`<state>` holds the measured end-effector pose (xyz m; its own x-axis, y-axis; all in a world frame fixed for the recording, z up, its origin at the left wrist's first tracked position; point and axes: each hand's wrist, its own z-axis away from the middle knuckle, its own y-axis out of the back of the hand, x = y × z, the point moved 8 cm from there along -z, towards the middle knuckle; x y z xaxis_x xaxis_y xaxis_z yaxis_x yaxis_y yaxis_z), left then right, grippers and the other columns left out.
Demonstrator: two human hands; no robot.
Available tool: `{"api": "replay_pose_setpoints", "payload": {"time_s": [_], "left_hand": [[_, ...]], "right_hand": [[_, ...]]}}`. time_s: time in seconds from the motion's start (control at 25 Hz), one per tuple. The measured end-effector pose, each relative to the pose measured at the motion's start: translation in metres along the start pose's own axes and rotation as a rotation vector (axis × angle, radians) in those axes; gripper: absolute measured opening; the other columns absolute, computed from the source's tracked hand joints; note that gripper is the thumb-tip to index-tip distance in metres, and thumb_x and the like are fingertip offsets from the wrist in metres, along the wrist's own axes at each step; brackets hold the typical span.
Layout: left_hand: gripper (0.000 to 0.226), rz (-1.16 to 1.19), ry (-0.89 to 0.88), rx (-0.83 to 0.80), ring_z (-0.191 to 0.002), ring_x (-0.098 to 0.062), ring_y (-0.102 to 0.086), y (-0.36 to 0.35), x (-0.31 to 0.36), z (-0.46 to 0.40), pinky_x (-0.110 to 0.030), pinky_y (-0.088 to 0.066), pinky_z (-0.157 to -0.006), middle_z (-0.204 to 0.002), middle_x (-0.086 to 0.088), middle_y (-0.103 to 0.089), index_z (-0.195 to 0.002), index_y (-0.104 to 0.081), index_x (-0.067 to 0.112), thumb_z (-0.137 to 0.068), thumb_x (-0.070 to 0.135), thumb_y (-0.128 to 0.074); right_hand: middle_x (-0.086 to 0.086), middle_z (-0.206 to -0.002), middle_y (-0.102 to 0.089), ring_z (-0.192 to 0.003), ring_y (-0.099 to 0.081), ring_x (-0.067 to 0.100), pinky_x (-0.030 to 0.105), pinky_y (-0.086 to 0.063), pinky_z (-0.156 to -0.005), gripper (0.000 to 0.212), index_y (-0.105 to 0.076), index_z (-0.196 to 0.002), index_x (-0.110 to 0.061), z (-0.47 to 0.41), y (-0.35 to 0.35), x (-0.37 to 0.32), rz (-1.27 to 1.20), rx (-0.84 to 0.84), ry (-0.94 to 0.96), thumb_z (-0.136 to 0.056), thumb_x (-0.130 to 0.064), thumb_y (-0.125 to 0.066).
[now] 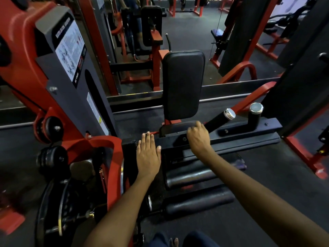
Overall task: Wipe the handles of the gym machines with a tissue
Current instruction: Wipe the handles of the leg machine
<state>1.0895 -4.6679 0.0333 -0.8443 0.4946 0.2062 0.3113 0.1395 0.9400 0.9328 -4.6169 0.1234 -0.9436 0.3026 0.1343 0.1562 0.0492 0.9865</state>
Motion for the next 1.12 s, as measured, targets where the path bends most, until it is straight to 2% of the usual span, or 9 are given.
{"api": "replay_pose_setpoints", "payload": {"time_s": [0.08,0.2,0.32,0.4,0.52,0.72,0.92,1.0,1.12], "left_hand": [[0.059,0.000,0.001,0.007,-0.140,-0.030,-0.036,0.001,0.000,0.000,-0.042,-0.027,-0.114,-0.148,-0.016,-0.042,-0.140,-0.045,-0.001,-0.100,0.036,-0.021],[0.060,0.004,-0.007,0.005,-0.140,-0.030,-0.036,0.001,0.000,0.000,-0.043,-0.027,-0.114,-0.148,-0.016,-0.042,-0.140,-0.045,-0.001,-0.101,0.036,-0.020],[0.060,0.008,0.006,0.004,-0.140,-0.030,-0.035,0.001,0.000,0.000,-0.043,-0.027,-0.114,-0.148,-0.015,-0.042,-0.140,-0.044,-0.001,-0.101,0.037,-0.019],[0.060,0.003,0.012,0.011,-0.140,-0.030,-0.036,0.001,0.001,0.000,-0.043,-0.026,-0.114,-0.148,-0.015,-0.042,-0.140,-0.045,-0.001,-0.100,0.037,-0.020],[0.060,0.019,0.021,0.011,-0.140,-0.030,-0.036,0.002,0.001,0.000,-0.043,-0.026,-0.114,-0.148,-0.016,-0.042,-0.140,-0.045,-0.001,-0.100,0.037,-0.021],[0.061,-0.002,0.023,-0.005,-0.141,-0.028,-0.034,0.002,0.001,0.001,-0.043,-0.027,-0.115,-0.149,-0.015,-0.041,-0.141,-0.043,0.000,-0.100,0.037,-0.018],[0.062,0.007,0.010,-0.008,-0.139,-0.030,-0.037,0.003,0.001,0.001,-0.044,-0.030,-0.114,-0.147,-0.016,-0.044,-0.139,-0.046,-0.001,-0.100,0.037,-0.018],[0.062,0.021,0.012,-0.011,-0.138,-0.031,-0.039,0.004,0.001,0.001,-0.045,-0.033,-0.113,-0.145,-0.017,-0.046,-0.137,-0.047,-0.002,-0.100,0.037,-0.018],[0.063,0.025,0.006,-0.007,-0.138,-0.031,-0.039,0.005,0.001,0.001,-0.045,-0.033,-0.113,-0.145,-0.017,-0.045,-0.137,-0.048,-0.002,-0.100,0.037,-0.017]], "right_hand": [[0.007,-0.066,-0.064,-0.080,-0.056,0.025,0.029,-0.048,-0.070,0.004,-0.066,-0.066,-0.005,0.012,-0.009,-0.004,-0.065,0.149,0.120,-0.064,-0.008,-0.068],[0.003,-0.090,-0.070,-0.087,-0.054,0.019,0.026,-0.049,-0.072,0.028,-0.072,-0.084,-0.007,0.046,-0.039,0.007,-0.131,0.245,0.192,-0.079,-0.019,-0.046],[0.008,-0.099,-0.070,-0.094,-0.053,0.020,0.028,-0.050,-0.070,0.021,-0.070,-0.099,-0.007,0.079,-0.030,0.037,-0.301,0.397,0.046,-0.084,-0.008,-0.057],[0.012,-0.105,-0.066,-0.097,-0.046,0.024,0.025,-0.041,-0.077,0.021,-0.069,-0.102,-0.004,0.079,0.008,0.058,-0.386,0.590,-0.045,-0.083,0.001,-0.062],[0.015,-0.095,-0.059,-0.095,-0.042,0.025,0.022,-0.038,-0.080,0.020,-0.069,-0.102,0.001,0.061,0.057,0.084,-0.434,0.836,-0.153,-0.086,0.002,-0.056],[0.012,-0.089,-0.060,-0.085,-0.047,0.024,0.035,-0.050,-0.064,0.022,-0.068,-0.102,0.002,0.042,0.008,0.056,-0.364,0.639,-0.143,-0.080,0.004,-0.062],[0.008,-0.099,-0.060,-0.094,-0.056,0.021,0.036,-0.051,-0.074,0.023,-0.068,-0.102,-0.006,0.034,-0.041,0.034,-0.578,0.281,-0.069,-0.091,-0.016,-0.052],[0.009,-0.099,-0.062,-0.096,-0.058,0.021,0.028,-0.045,-0.077,0.019,-0.070,-0.100,-0.007,0.055,-0.064,0.041,-0.739,0.177,-0.204,-0.090,-0.011,-0.054],[0.011,-0.104,-0.065,-0.097,-0.060,0.019,0.022,-0.044,-0.084,0.023,-0.066,-0.104,-0.004,0.099,-0.049,0.096,-1.225,0.627,-0.791,-0.086,0.004,-0.056]]}}
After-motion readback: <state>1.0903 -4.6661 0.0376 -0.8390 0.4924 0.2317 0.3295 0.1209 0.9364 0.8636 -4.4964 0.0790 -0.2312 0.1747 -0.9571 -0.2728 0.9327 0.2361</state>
